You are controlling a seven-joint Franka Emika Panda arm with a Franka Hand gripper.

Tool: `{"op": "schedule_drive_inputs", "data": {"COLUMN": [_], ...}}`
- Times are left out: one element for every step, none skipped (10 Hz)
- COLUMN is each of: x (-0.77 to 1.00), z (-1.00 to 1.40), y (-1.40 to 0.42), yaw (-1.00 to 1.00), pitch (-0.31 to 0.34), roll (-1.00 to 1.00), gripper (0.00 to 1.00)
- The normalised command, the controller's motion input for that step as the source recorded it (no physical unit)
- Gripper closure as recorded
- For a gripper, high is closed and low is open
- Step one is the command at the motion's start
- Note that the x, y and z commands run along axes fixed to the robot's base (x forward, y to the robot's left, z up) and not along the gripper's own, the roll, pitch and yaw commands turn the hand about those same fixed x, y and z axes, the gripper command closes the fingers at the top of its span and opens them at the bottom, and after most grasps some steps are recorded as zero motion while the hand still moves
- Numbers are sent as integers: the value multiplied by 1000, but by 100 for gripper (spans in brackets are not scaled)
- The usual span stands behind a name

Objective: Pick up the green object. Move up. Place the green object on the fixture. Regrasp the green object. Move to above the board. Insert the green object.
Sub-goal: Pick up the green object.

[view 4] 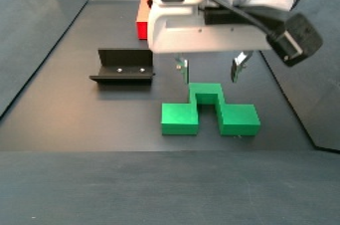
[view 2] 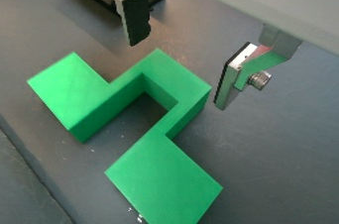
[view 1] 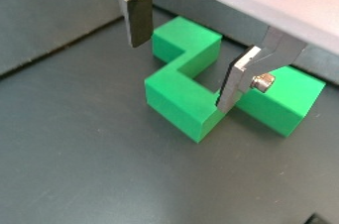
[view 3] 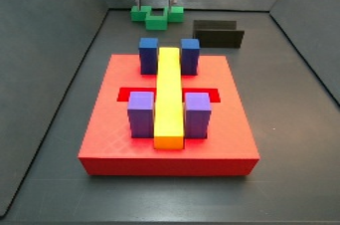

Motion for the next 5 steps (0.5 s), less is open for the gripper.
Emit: {"op": "schedule_drive_inputs", "data": {"x": [0,0,0,0,0], "z": [-346,-331,-329,-326,-317], "y": [-11,0,0,0,0], "yaw": [0,0,0,0,0], "pitch": [0,0,0,0,0], "roll": [179,170,160,163,161], "gripper": [0,0,0,0,0]}}
